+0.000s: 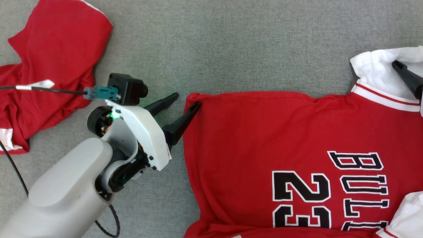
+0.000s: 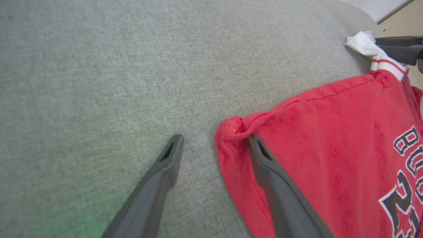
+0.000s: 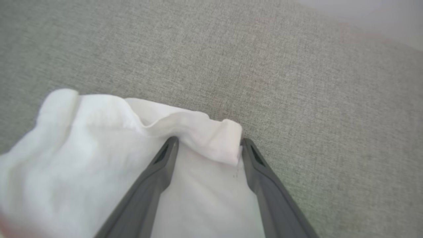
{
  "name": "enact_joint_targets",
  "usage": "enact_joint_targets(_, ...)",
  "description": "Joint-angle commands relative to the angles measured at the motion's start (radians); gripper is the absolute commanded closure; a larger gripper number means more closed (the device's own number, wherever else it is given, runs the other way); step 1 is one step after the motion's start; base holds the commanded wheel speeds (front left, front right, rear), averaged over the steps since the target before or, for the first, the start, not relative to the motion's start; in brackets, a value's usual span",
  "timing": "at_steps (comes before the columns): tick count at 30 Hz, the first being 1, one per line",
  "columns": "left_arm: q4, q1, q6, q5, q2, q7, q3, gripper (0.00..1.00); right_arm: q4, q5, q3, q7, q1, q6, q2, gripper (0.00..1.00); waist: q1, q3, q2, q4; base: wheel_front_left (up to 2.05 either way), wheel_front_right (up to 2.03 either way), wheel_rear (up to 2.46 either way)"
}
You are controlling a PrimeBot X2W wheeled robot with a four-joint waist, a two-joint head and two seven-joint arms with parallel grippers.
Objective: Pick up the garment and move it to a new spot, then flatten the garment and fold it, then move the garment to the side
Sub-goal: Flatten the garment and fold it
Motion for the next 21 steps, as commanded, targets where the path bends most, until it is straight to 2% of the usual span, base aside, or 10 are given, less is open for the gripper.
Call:
enact_joint_targets(1, 0.034, 0.025, -0.001, -0.007, -0.01, 0.026, -0.031, 0.0, 0.019, 0.009, 0.026, 0.002, 0.01, 0.001, 0.011, 0.0, 0.0001, -0.001, 0.0, 0.0, 0.0, 0.0, 0.0)
enact_joint_targets(8, 0.02, 0.02, -0.036, -0.018, -0.038, 0.031, -0.055, 0.0, 0.037, 0.02, 0.063, -0.026, -0.005, 0.001, 0.002, 0.0, 0.0001, -0.01, 0.0, 0.001, 0.0, 0.0, 0.0)
enact_joint_targets(21, 0.009, 0.0, -0.07, -0.01, -0.074, 0.042, -0.088, 0.0, 0.071, 0.032, 0.116, -0.062, -0.024, 0.001, -0.001, 0.0, 0.0001, -0.006, 0.0, -0.004, 0.0, 0.0, 0.0)
